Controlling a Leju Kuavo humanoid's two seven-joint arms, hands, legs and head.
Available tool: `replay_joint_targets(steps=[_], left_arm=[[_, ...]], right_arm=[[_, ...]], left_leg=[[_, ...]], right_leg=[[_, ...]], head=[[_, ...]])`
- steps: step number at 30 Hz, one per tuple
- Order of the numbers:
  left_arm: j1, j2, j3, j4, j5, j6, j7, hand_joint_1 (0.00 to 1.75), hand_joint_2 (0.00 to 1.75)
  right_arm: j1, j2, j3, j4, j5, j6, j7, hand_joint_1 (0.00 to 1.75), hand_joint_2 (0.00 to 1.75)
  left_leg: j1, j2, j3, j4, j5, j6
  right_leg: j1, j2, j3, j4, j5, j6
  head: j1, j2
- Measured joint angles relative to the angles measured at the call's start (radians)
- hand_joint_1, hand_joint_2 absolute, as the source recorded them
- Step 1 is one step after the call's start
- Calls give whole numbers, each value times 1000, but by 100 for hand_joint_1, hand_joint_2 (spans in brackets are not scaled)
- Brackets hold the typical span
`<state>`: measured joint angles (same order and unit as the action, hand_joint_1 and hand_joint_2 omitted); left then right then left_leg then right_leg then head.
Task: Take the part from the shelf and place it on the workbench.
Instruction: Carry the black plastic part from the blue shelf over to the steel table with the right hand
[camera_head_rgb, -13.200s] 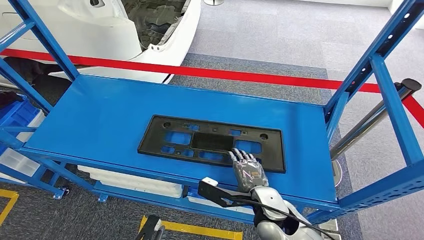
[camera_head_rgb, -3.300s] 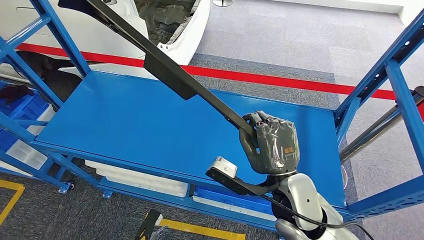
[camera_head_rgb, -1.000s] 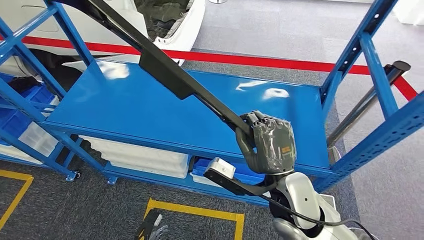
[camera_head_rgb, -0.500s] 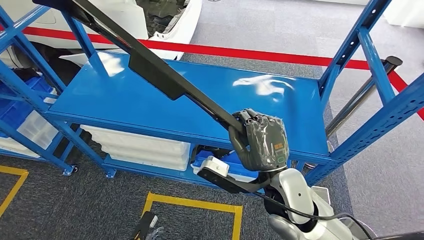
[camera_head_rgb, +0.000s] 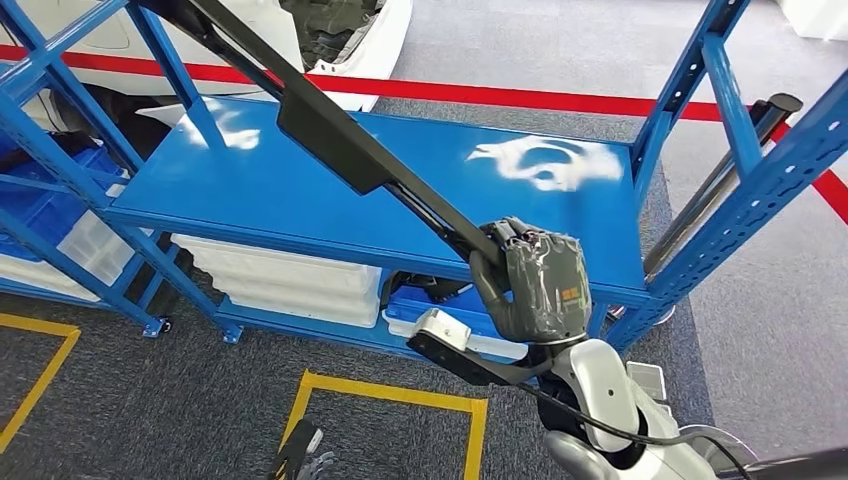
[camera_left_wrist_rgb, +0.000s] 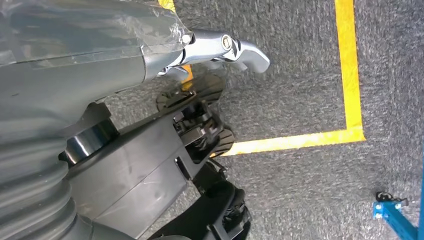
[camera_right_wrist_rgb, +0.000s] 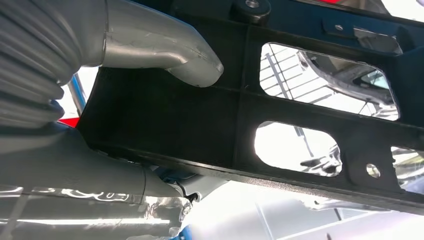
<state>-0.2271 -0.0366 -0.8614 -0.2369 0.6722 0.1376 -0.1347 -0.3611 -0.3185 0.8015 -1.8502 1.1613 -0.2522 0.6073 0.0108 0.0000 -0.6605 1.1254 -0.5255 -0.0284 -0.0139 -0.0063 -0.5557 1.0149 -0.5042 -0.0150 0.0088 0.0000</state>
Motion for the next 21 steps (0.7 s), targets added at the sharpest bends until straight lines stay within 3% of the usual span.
replay_joint_targets(steps=[2, 3, 4, 5, 8, 9, 13, 15, 17, 18, 19, 20, 21], left_arm=[[1, 0, 0, 0, 0, 0, 0, 0, 175], [1, 0, 0, 0, 0, 0, 0, 0, 175], [2, 0, 0, 0, 0, 0, 0, 0, 175], [2, 0, 0, 0, 0, 0, 0, 0, 175], [-2, 0, 0, 0, 0, 0, 1, 0, 175], [-2, 0, 0, 0, -1, 0, 2, 0, 175], [0, 1, 0, 0, -2, -1, 6, 0, 175], [-2, 1, 0, 0, -4, -2, 8, 0, 175], [-4, 1, 0, 0, -6, -4, 9, 0, 175], [-4, 1, 0, 0, -6, -5, 9, 0, 175], [-4, 1, 0, 0, -7, -5, 10, 0, 175], [-4, 1, 0, 0, -8, -5, 11, 0, 175], [-4, 1, 0, 0, -8, -5, 12, 0, 175]], right_arm=[[0, 0, 0, 0, 0, 0, 1, 164, 175], [0, 0, 0, 0, 0, 0, 2, 164, 175], [1, 0, 0, 1, 0, 0, 2, 164, 175], [1, 0, 1, 1, 0, -1, 3, 164, 175], [2, 0, 0, 1, 0, -3, 5, 164, 175], [2, 0, 0, 1, 0, -4, 6, 164, 175], [5, 0, 0, 3, 0, -6, 6, 164, 175], [7, 0, -1, 3, 0, -7, 6, 164, 175], [10, 0, -2, 4, 0, -8, 7, 164, 175], [13, 0, -2, 5, 0, -9, 7, 164, 175], [16, 0, -2, 5, 0, -9, 8, 164, 175], [18, 0, -2, 6, 0, -10, 8, 164, 175], [19, -1, -2, 7, 0, -10, 9, 164, 175]], left_leg=[[1, 0, -40, 123, -78, -6], [1, 0, -49, 167, -99, -8], [2, 0, -41, 178, -101, -8], [2, 0, -15, 151, -86, -8], [1, -1, 105, -39, -23, 3], [-1, -2, 123, -76, -15, 8], [-3, 2, 114, -96, 5, 35], [0, 8, 101, -102, 21, 51], [-1, 12, 84, -100, 32, 58], [-2, 13, 75, -99, 38, 58], [-3, 14, 67, -96, 42, 58], [-3, 15, 59, -94, 46, 57], [-2, 15, 53, -91, 49, 55]], right_leg=[[1, -3, -16, 1, 11, -6], [2, -3, -24, 2, 17, -6], [2, -4, -32, 4, 22, -5], [2, -3, -40, 7, 27, -3], [4, -2, -60, 20, 35, 7], [5, -2, -65, 24, 38, 12], [5, -1, -78, 32, 43, 37], [2, 1, -102, 88, -9, 48], [0, 2, -141, 208, -89, 55], [-1, 1, -155, 261, -114, 58], [-1, 1, -154, 285, -122, 59], [-1, 1, -134, 272, -111, 59], [-1, 1, -97, 220, -87, 58]], head=[[-14, 0], [-18, 0], [-21, 0], [-25, 0], [-39, 0], [-40, 0], [-37, 0], [-28, 0], [-13, 0], [-8, 0], [-4, 0], [-1, 0], [4, 0]])
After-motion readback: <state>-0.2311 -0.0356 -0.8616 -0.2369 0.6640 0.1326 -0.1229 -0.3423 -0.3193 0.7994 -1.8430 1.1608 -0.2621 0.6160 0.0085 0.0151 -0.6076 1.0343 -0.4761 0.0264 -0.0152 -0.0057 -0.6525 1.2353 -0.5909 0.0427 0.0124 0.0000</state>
